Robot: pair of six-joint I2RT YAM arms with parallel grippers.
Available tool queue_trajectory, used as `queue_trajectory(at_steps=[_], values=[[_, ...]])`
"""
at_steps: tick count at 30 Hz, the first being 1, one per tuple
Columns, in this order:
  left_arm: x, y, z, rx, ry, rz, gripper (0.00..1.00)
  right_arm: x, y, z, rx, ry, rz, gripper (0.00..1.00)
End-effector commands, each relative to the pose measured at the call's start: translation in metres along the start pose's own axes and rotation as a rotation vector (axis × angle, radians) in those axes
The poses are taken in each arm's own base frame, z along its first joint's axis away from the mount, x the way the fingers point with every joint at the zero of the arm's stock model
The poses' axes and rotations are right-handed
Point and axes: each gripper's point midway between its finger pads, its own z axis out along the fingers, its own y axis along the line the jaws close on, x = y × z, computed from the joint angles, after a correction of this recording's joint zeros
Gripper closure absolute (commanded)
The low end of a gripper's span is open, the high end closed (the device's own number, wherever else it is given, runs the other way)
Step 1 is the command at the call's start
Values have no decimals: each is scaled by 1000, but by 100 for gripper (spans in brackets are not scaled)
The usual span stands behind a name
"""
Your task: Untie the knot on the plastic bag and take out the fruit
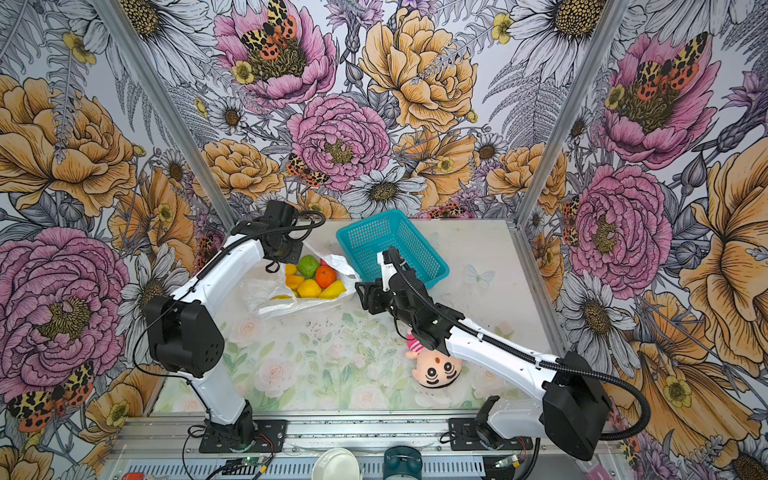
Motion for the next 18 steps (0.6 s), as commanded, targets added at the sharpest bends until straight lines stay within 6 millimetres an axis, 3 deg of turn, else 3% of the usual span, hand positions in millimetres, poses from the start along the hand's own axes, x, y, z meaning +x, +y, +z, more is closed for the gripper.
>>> queue_trajectory(at_steps=[1, 6, 10, 11, 15, 18], values=[[-40, 31, -38, -52, -136, -114, 100, -10, 6, -6, -30, -52, 5, 25], [-80, 49, -86, -175, -263, -84, 100, -10, 2, -8, -13, -51, 5, 9], [-99, 61, -121, -246, -301, -73, 100, -16, 1, -21, -12, -81, -1, 1], [-101, 58, -111, -256, -277, -62, 100, -17, 1, -24, -11, -89, -3, 1], [-106, 59, -134, -291, -313, -57, 100, -22, -4, -36, 4, -119, -13, 1], [-99, 47, -139, -279, -313, -40, 100, -24, -6, -41, 7, -131, -10, 1]])
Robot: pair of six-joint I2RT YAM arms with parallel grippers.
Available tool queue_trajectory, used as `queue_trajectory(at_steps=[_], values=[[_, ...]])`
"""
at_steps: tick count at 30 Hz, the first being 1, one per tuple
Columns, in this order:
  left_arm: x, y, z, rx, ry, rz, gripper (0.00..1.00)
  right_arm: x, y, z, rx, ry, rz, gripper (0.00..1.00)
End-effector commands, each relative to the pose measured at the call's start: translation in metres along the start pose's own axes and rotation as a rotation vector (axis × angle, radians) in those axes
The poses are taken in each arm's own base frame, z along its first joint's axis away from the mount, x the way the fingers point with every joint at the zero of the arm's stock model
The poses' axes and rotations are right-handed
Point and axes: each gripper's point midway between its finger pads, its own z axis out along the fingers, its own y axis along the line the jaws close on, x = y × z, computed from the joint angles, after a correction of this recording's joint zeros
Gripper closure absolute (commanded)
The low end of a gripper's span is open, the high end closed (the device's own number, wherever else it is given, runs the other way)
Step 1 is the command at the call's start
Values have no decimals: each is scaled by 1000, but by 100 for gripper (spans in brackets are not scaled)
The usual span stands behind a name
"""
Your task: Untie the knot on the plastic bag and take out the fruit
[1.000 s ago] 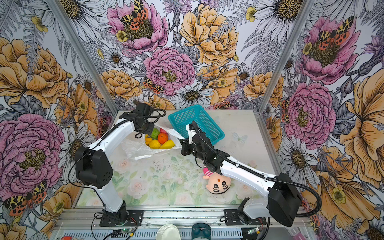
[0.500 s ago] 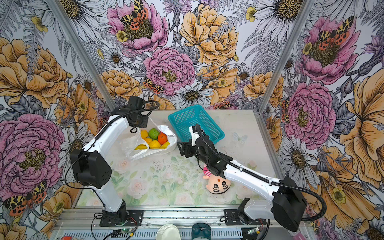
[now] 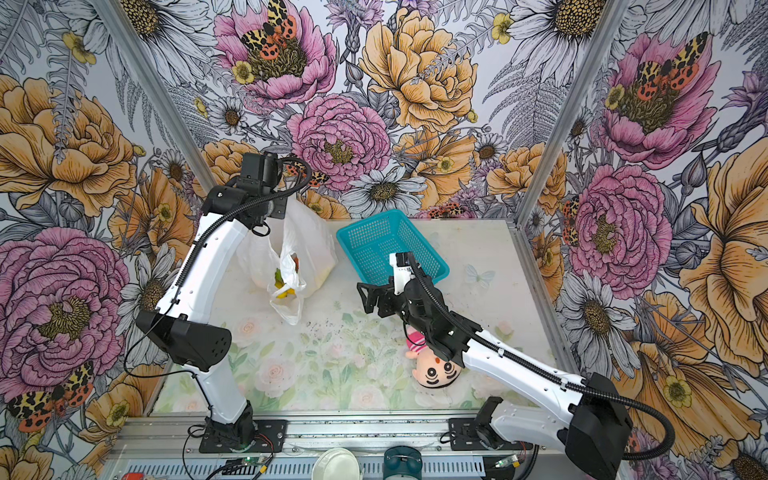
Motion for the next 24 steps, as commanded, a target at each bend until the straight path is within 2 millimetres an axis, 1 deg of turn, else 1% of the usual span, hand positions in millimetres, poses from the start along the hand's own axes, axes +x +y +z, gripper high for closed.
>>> queue_trajectory(at_steps=[1, 3, 5, 7, 11, 13, 15, 16, 18, 22, 24], values=[[5, 2, -21, -36, -10, 28, 100, -6, -6, -6, 20, -34, -15, 1], [16, -5, -24, -33, 8, 50, 100, -6, -5, -8, 15, -35, -14, 0], [28, -8, -25, -26, 31, 50, 100, -6, -5, -7, 15, -34, -14, 1], [44, -13, -24, 5, 60, 43, 100, -4, -4, -5, 10, -25, -17, 0], [75, -36, -21, 112, 126, 72, 100, 2, 7, 2, -29, 11, -48, 0], [94, -52, -20, 159, 163, 117, 100, 5, 18, 6, -49, 29, -79, 1], [105, -63, -22, 188, 172, 151, 100, 10, 26, 10, -54, 49, -105, 1], [110, -69, -25, 205, 161, 167, 100, 12, 31, 12, -57, 56, -117, 0], [110, -73, -34, 228, 102, 174, 100, 17, 40, 18, -64, 73, -138, 1], [111, -67, -54, 297, -1, 133, 100, 31, 64, 31, -103, 118, -184, 0], [114, -68, -59, 316, -32, 126, 100, 37, 75, 37, -124, 133, -197, 0]])
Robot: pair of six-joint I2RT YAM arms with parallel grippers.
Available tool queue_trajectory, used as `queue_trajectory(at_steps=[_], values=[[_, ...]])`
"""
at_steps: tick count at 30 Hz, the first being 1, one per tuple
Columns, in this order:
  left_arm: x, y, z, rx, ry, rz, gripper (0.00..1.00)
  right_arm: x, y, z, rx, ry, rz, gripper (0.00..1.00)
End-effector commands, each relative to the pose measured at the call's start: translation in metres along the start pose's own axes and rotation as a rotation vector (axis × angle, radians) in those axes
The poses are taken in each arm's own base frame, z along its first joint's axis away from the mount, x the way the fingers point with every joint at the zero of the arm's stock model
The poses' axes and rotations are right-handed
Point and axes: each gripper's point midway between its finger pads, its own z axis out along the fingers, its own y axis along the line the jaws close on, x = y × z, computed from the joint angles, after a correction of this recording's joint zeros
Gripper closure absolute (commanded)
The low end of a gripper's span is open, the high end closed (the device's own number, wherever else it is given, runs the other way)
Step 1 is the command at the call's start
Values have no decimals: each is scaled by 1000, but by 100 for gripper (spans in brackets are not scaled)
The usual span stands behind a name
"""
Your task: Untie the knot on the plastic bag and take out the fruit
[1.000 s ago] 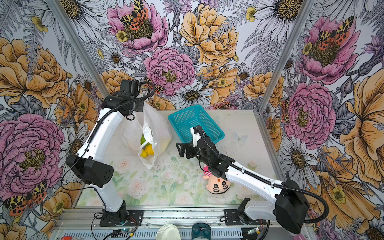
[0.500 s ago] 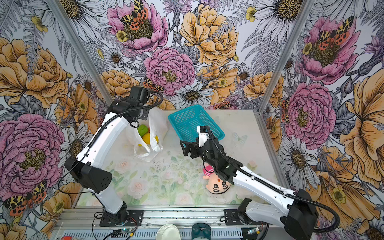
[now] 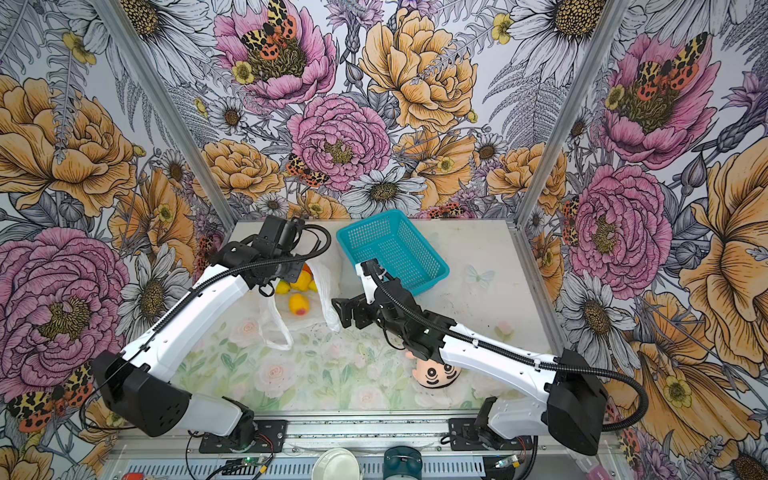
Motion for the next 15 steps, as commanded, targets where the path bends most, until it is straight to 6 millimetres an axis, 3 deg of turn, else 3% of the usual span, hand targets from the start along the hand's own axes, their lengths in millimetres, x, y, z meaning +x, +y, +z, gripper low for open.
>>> queue_trajectory(at_steps=[1, 4, 9, 15], values=[[-24, -3, -22, 67, -168, -33, 100, -6, 20, 9, -29, -6, -43, 1], [-22, -14, -25, 106, -185, -13, 100, 1, 29, 22, -28, 12, -41, 0], [-22, -13, -24, 106, -196, -15, 100, 12, 26, 40, 4, 49, -19, 2], [-25, -33, -27, 203, -212, 2, 100, 13, 41, 39, -40, 54, -46, 1]])
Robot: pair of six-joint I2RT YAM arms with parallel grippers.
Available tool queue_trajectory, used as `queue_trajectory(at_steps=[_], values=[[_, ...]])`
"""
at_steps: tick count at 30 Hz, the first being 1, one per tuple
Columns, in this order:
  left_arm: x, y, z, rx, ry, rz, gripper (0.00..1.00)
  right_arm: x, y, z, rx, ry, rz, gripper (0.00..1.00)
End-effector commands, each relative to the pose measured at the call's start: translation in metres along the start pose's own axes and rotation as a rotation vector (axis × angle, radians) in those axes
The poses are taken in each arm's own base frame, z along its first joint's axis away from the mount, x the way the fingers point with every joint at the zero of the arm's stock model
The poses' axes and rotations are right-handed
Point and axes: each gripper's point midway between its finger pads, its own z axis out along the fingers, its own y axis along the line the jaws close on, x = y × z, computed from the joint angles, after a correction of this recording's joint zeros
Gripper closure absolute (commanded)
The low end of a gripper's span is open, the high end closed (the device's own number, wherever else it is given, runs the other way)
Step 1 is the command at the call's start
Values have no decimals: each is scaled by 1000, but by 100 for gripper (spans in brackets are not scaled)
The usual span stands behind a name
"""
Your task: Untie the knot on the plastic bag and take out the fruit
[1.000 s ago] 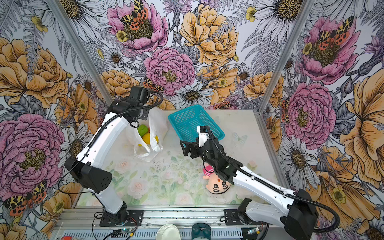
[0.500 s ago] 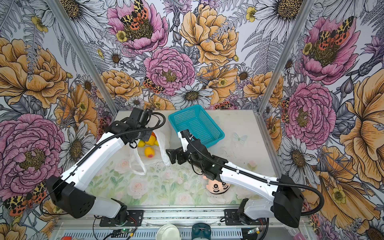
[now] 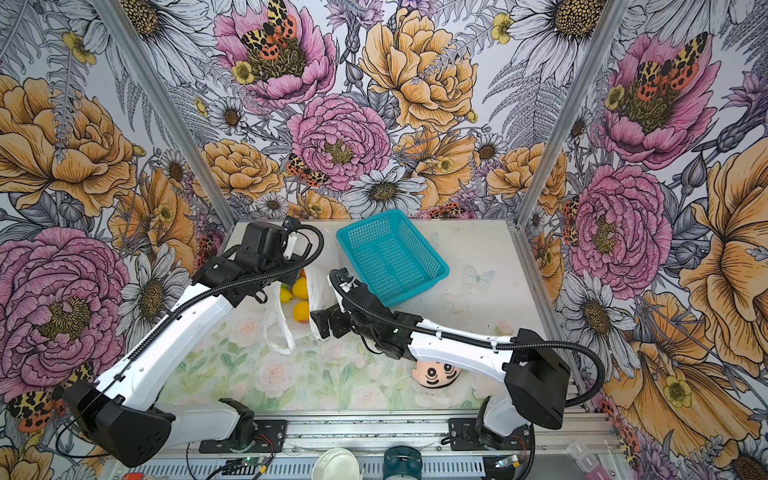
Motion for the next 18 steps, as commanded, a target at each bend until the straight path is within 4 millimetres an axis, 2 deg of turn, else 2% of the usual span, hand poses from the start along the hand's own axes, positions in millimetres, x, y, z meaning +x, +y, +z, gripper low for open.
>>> queue_trajectory(at_steps=[1, 4, 7, 9, 10, 14, 15, 16, 17, 18], values=[[-11, -19, -2, 91, -51, 22, 100, -22, 16, -8, -27, -60, -11, 0], [-12, -25, -7, 113, -66, 31, 100, -21, 11, -8, -3, -72, -3, 1], [-14, -24, -11, 114, -87, 33, 100, -18, 1, 0, 51, -64, 14, 1], [-14, -25, -12, 116, -92, 33, 100, -14, -6, 10, 82, -41, 31, 7], [-13, -25, -12, 115, -90, 36, 100, -13, -9, 13, 95, -33, 34, 14], [-10, -21, -6, 84, -75, 40, 100, -13, -31, 18, 159, -29, 85, 75], [-9, -20, -5, 77, -70, 41, 100, -14, -39, 16, 178, -35, 109, 87], [-9, -19, -5, 75, -69, 41, 100, -14, -47, 14, 197, -40, 126, 96], [-8, -14, -4, 43, -66, 39, 100, -14, -56, 11, 221, -47, 141, 100], [-7, -10, -4, 22, -62, 38, 97, -14, -63, 8, 244, -56, 149, 100]])
